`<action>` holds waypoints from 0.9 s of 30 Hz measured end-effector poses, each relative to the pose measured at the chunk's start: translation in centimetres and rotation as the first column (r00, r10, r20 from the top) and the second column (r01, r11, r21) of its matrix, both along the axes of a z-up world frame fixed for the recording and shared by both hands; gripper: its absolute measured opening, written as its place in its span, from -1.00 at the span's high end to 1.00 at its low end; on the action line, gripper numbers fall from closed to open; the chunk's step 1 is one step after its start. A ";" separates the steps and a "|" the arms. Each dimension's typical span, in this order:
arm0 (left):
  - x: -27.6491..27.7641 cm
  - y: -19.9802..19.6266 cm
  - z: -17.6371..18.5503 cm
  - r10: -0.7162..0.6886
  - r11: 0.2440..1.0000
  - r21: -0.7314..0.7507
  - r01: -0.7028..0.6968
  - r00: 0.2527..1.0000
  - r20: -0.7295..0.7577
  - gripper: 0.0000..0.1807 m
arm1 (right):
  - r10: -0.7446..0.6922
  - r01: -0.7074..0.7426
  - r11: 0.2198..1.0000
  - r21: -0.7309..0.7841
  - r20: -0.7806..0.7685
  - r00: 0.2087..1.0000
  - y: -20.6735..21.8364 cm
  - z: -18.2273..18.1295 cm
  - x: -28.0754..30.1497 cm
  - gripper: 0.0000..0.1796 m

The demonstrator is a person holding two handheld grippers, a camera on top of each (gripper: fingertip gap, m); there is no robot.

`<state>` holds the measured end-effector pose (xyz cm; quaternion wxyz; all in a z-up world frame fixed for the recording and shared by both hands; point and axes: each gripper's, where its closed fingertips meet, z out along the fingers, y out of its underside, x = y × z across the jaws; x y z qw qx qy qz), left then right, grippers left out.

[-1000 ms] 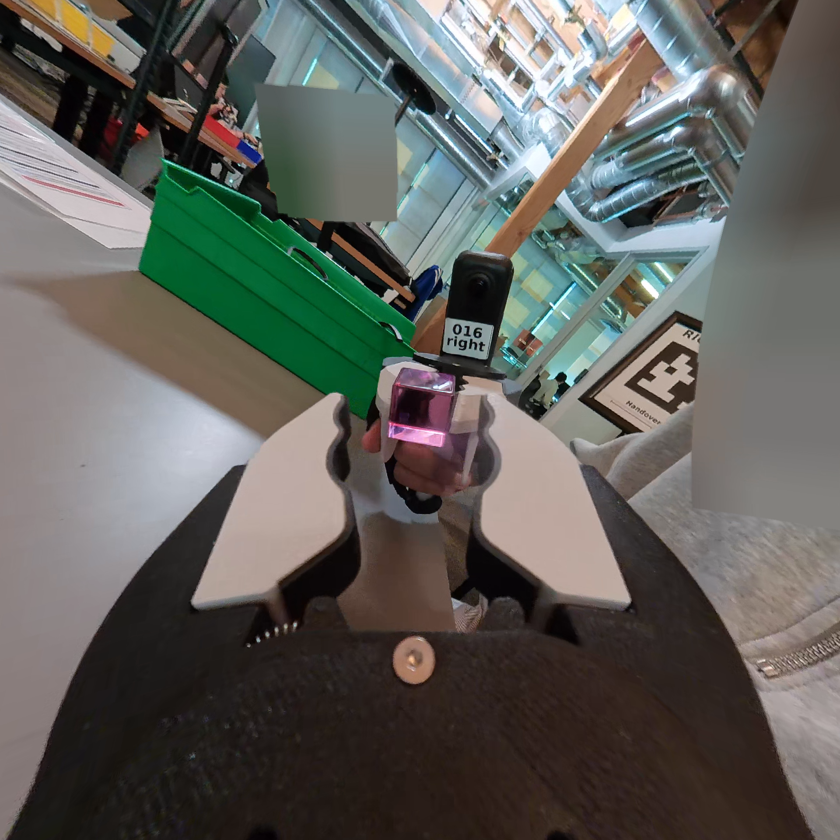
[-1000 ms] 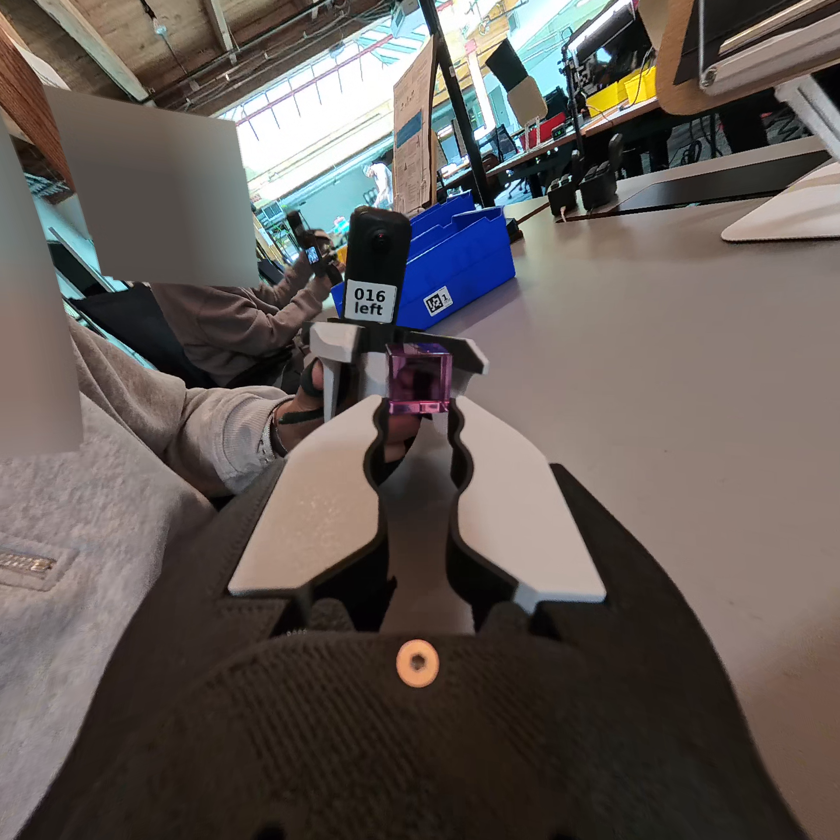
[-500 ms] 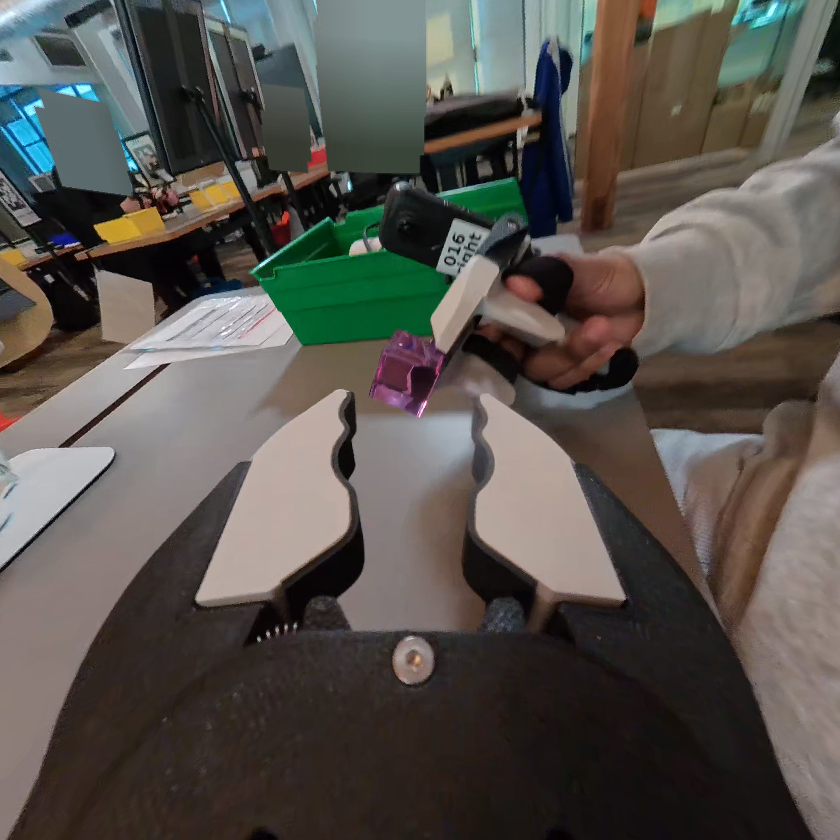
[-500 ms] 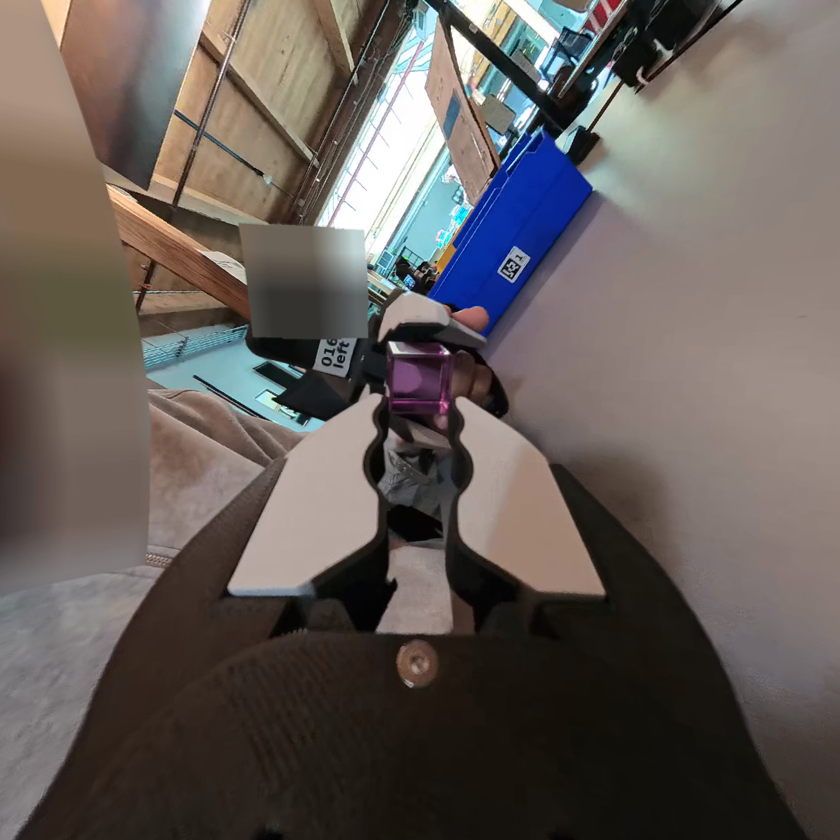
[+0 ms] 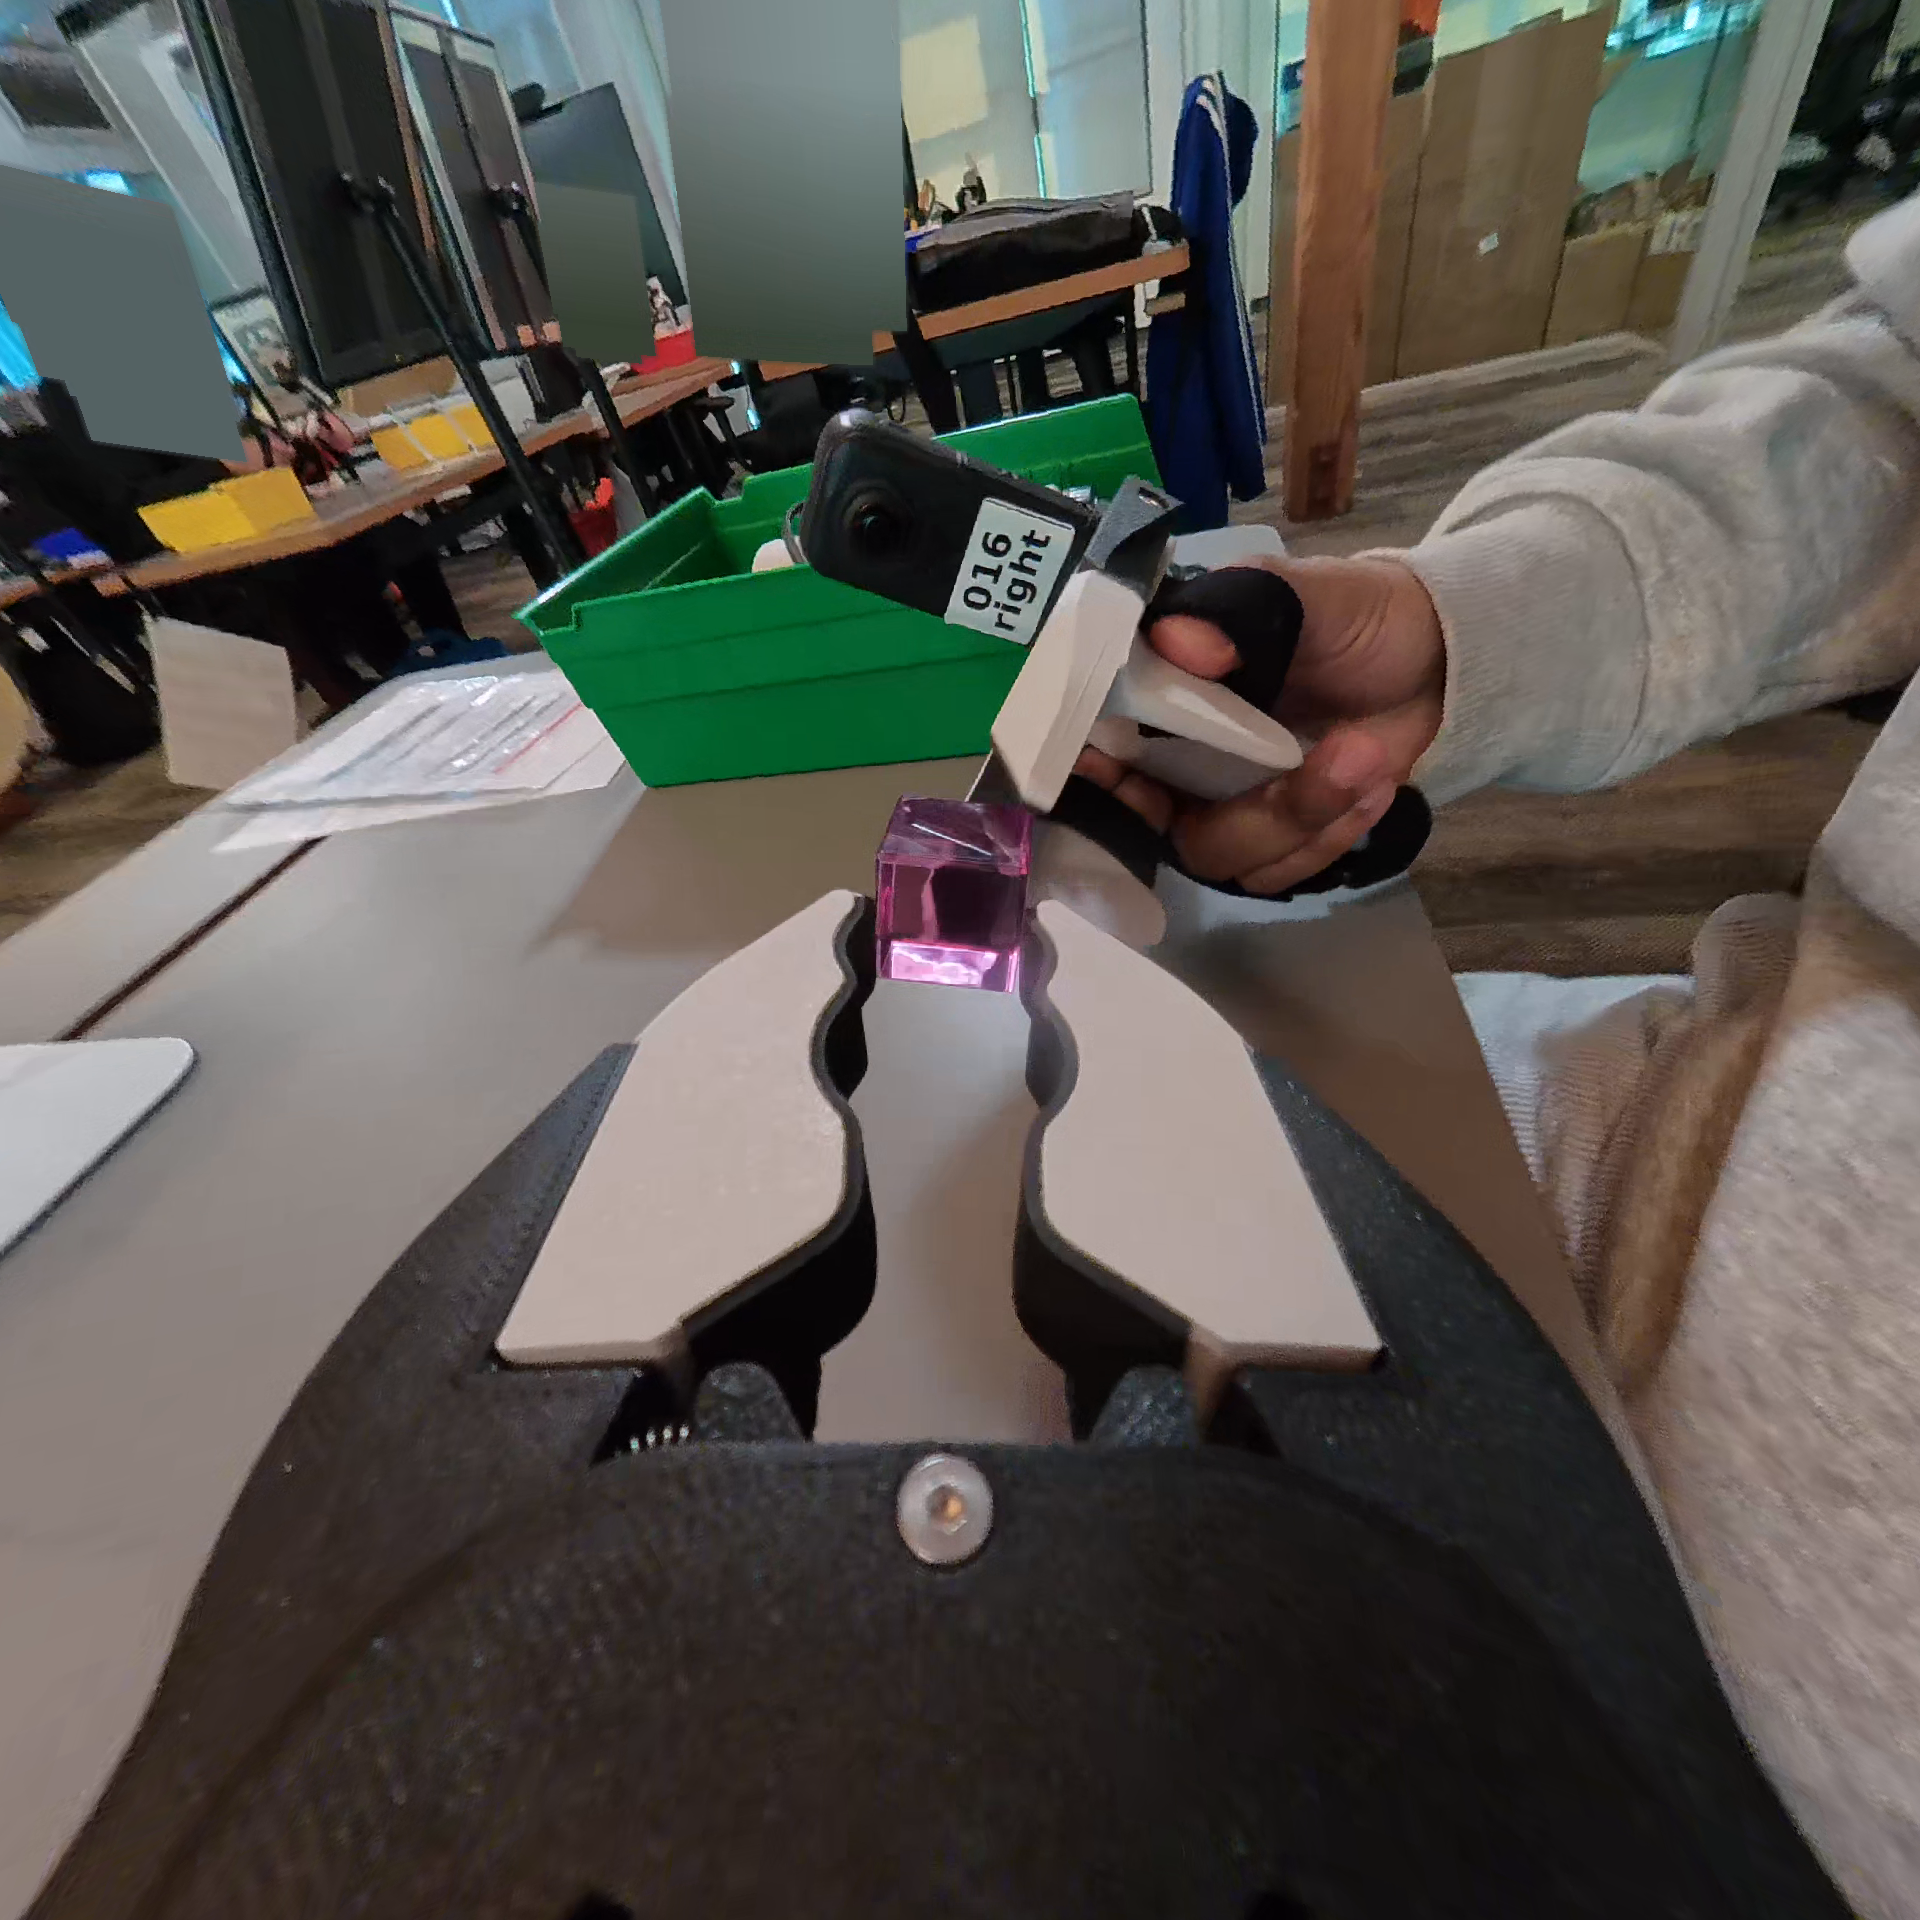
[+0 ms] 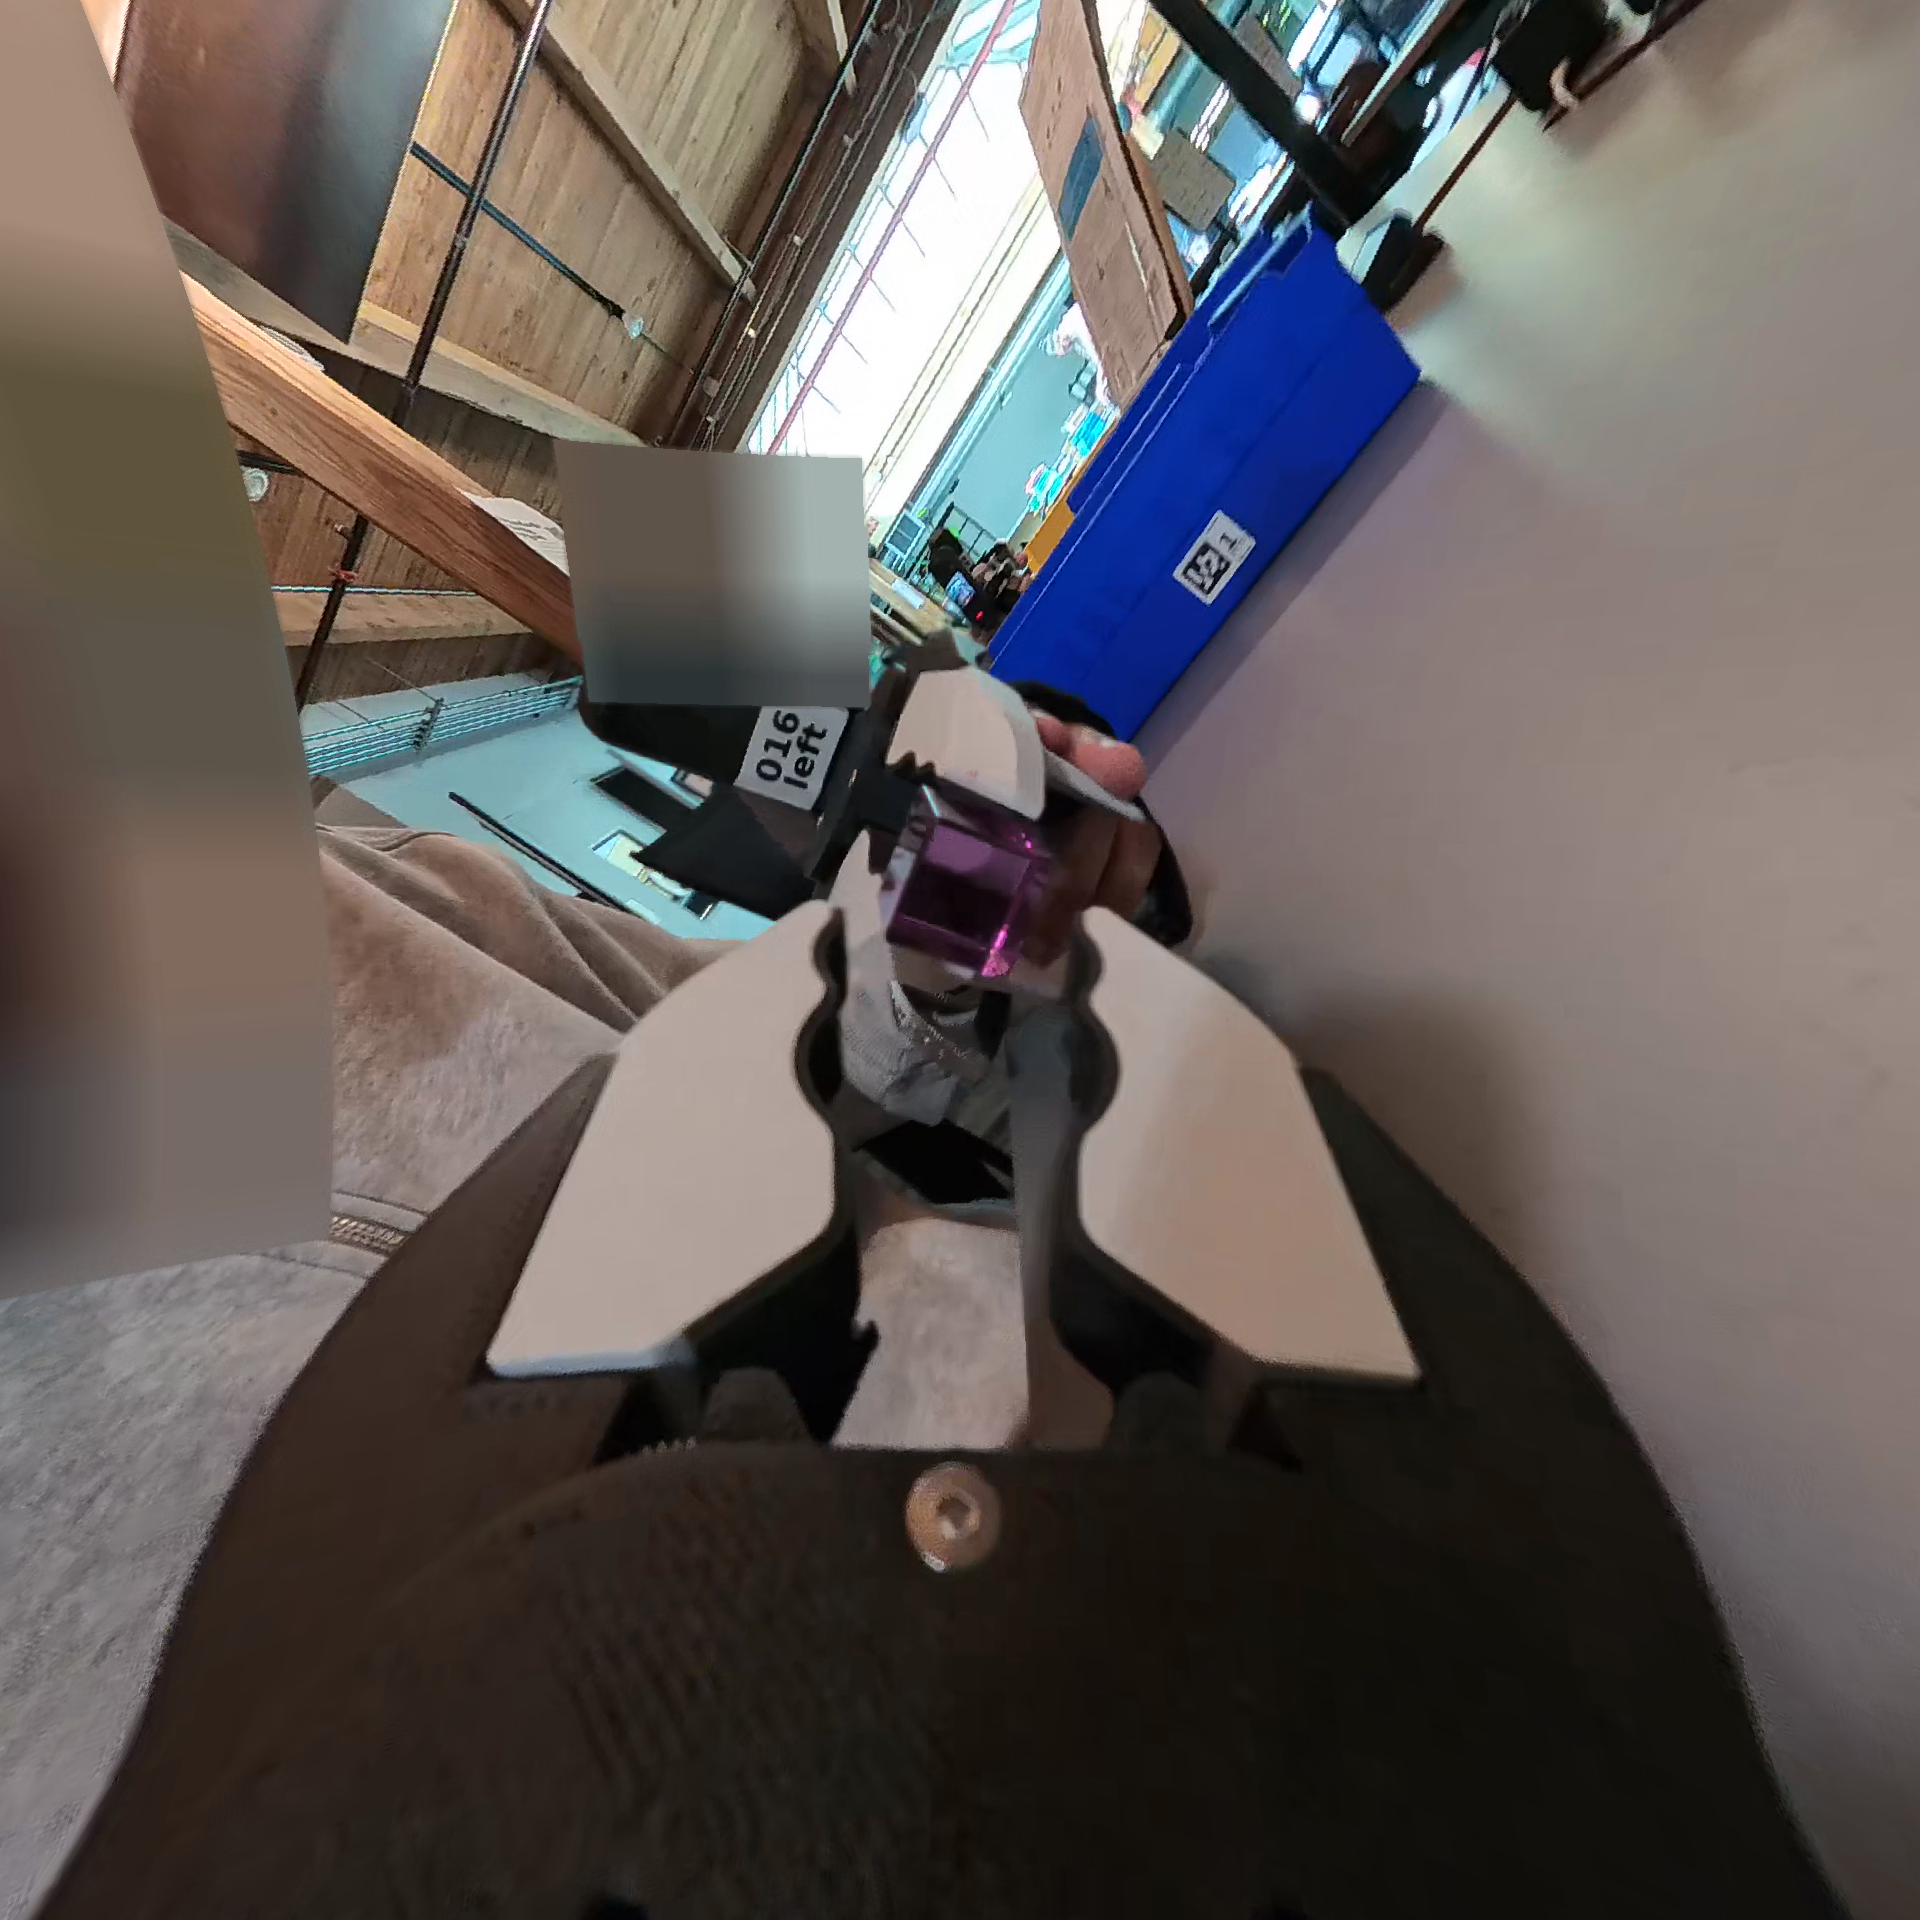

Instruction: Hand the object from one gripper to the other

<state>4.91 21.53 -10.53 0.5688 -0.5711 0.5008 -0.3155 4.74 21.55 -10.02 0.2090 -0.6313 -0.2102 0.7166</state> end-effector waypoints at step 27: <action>0.3 -1.6 1.2 -0.153 0.741 -0.575 0.347 0.921 0.359 0.72 | -0.169 0.122 0.829 0.546 0.036 0.985 -0.5 1.5 -0.3 0.69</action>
